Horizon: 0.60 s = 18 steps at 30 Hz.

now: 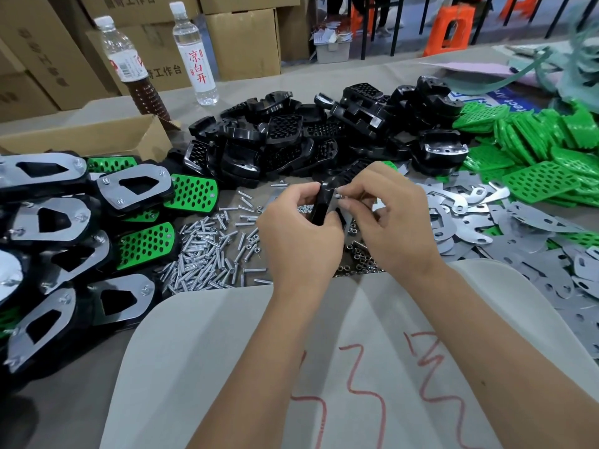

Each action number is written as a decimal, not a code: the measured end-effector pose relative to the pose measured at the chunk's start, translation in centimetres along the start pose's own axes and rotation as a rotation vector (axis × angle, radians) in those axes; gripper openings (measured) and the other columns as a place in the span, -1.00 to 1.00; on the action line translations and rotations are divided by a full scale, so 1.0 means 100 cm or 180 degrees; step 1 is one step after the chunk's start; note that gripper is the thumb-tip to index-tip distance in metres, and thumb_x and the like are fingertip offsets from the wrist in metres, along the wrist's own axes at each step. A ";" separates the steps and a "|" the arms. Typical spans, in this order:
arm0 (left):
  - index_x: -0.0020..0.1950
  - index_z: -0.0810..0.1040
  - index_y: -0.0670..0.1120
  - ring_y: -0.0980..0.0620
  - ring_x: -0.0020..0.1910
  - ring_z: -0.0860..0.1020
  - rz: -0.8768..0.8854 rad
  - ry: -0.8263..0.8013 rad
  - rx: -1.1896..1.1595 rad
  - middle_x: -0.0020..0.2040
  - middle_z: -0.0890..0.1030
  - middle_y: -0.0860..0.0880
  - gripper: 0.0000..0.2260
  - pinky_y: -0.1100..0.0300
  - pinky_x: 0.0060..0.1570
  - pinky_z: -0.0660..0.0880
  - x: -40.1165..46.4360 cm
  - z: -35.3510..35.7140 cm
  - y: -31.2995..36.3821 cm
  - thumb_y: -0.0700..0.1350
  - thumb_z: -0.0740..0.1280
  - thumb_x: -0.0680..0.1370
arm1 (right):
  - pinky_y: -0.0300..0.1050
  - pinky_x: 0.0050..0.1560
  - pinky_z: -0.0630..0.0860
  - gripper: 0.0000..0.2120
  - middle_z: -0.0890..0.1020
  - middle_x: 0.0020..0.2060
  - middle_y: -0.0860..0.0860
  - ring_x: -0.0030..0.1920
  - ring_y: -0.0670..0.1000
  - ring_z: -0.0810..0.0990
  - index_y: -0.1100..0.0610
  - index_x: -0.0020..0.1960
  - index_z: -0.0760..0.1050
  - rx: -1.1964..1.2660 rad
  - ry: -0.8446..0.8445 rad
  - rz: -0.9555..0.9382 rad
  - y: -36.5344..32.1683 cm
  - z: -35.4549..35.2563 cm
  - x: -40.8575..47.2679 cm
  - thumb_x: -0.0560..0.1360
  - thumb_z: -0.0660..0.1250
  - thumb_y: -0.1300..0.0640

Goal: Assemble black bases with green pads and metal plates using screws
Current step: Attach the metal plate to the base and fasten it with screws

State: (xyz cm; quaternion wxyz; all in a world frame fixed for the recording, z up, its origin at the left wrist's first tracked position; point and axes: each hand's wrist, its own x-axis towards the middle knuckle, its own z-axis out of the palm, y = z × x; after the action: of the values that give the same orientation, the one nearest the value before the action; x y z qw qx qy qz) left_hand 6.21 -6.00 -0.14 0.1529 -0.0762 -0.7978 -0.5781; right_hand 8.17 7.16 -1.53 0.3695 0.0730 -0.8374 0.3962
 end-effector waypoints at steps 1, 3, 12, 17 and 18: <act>0.10 0.71 -0.02 0.12 0.01 0.67 0.0011 0.0003 0.0014 -0.05 0.71 0.13 -0.75 0.03 0.06 0.63 0.000 0.000 0.000 -0.20 0.52 0.44 | -0.29 -0.21 0.38 -0.88 0.53 -0.19 -0.17 -0.16 -0.16 0.51 0.22 -0.12 0.63 0.0061 0.0028 0.0015 0.001 -0.001 0.000 0.47 0.47 0.41; 0.09 0.71 -0.02 0.12 0.00 0.67 0.0012 -0.0013 0.0002 -0.05 0.70 0.14 -0.76 0.03 0.05 0.64 -0.001 0.000 0.000 -0.20 0.51 0.44 | -0.17 -0.20 0.45 -0.91 0.55 -0.21 -0.15 -0.19 -0.14 0.51 0.22 -0.14 0.65 0.0117 0.0086 0.0015 0.001 -0.003 0.000 0.47 0.51 0.37; 0.11 0.71 -0.01 0.14 0.01 0.67 0.0002 -0.0078 -0.0011 -0.04 0.70 0.14 -0.78 0.05 0.05 0.64 -0.001 -0.001 0.001 -0.16 0.53 0.47 | -0.09 -0.18 0.44 -0.82 0.55 -0.29 0.00 -0.22 -0.04 0.47 0.17 -0.18 0.54 -0.0114 0.0084 0.0047 0.002 -0.001 0.001 0.56 0.45 0.15; 0.12 0.71 -0.02 0.10 0.04 0.68 -0.0070 -0.0112 -0.0010 -0.02 0.71 0.11 -0.75 0.02 0.06 0.64 0.001 -0.001 0.000 -0.18 0.52 0.45 | -0.33 -0.13 0.37 -0.94 0.55 -0.21 -0.06 -0.14 -0.15 0.47 0.17 -0.08 0.56 -0.0239 -0.0051 -0.0056 0.000 0.000 0.001 0.55 0.40 0.28; 0.13 0.71 -0.01 0.10 0.04 0.68 -0.0073 -0.0111 -0.0011 -0.01 0.72 0.11 -0.74 0.03 0.06 0.64 0.001 -0.001 0.000 -0.18 0.52 0.45 | -0.36 -0.11 0.34 -0.93 0.55 -0.21 -0.06 -0.15 -0.15 0.45 0.19 -0.09 0.55 -0.0314 -0.0064 -0.0064 -0.001 0.001 0.002 0.56 0.39 0.28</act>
State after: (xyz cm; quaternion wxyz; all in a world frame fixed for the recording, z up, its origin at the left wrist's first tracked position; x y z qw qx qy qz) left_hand 6.15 -6.10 -0.08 0.1323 -0.0773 -0.8002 -0.5798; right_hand 8.03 7.05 -1.40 0.3682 0.0671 -0.8588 0.3499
